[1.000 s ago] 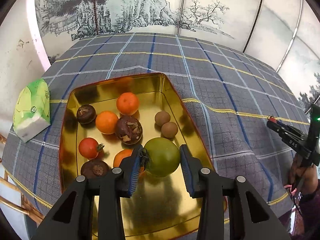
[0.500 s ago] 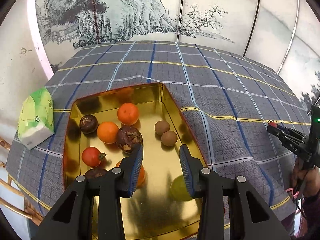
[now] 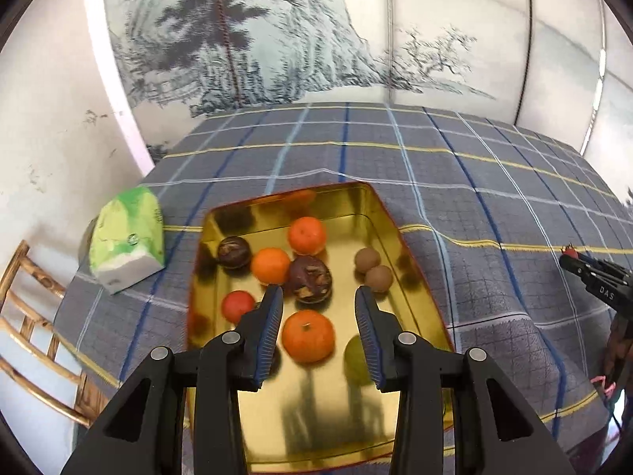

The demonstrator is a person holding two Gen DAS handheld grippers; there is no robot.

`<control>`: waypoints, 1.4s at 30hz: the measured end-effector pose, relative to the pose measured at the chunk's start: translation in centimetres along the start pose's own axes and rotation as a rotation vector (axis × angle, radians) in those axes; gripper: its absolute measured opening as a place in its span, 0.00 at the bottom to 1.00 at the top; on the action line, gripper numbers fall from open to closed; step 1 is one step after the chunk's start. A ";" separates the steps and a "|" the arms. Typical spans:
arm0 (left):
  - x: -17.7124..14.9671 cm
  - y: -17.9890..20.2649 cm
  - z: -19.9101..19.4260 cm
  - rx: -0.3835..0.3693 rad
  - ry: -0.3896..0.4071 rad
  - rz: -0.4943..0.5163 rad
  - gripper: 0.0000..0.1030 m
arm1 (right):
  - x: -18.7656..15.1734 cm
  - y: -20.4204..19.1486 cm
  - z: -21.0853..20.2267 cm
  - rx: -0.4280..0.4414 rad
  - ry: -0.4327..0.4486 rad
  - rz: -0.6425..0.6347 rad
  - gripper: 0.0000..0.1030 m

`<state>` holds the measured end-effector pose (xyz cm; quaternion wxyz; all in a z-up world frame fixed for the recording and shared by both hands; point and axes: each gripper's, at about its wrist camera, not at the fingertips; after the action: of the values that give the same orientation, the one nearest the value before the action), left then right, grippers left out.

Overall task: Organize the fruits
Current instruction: 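Carry the red tomato into the gold tray and open the right gripper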

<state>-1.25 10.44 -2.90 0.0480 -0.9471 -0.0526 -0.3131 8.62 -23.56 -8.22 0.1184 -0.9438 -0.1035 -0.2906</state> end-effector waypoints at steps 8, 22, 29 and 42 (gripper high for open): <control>-1.4 -2.0 -1.7 0.033 0.035 -0.078 0.57 | 0.0 -1.0 -2.1 0.078 0.023 0.008 0.26; -3.6 -6.5 -3.6 0.093 0.089 -0.196 0.64 | 1.8 -12.0 -6.0 0.297 0.054 -0.198 0.26; -4.3 -7.8 -4.3 0.092 0.091 -0.206 0.64 | 1.7 -17.5 -5.6 0.413 0.003 -0.284 0.26; -5.4 -10.5 -4.9 0.132 0.070 -0.229 0.64 | 0.2 -26.3 -1.2 0.533 -0.148 -0.419 0.26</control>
<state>-9.79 19.82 -1.56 0.0759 -0.9182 -0.1791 -0.3452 1.19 1.15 -2.91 0.2907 -0.8564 -0.3757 -0.2020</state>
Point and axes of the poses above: each gripper's, at about its wrist camera, not at the fingertips, and z roughly the way its jaws point, y to its right, x to its top, and after that the axes turned 6 degrees about -y, right-handed
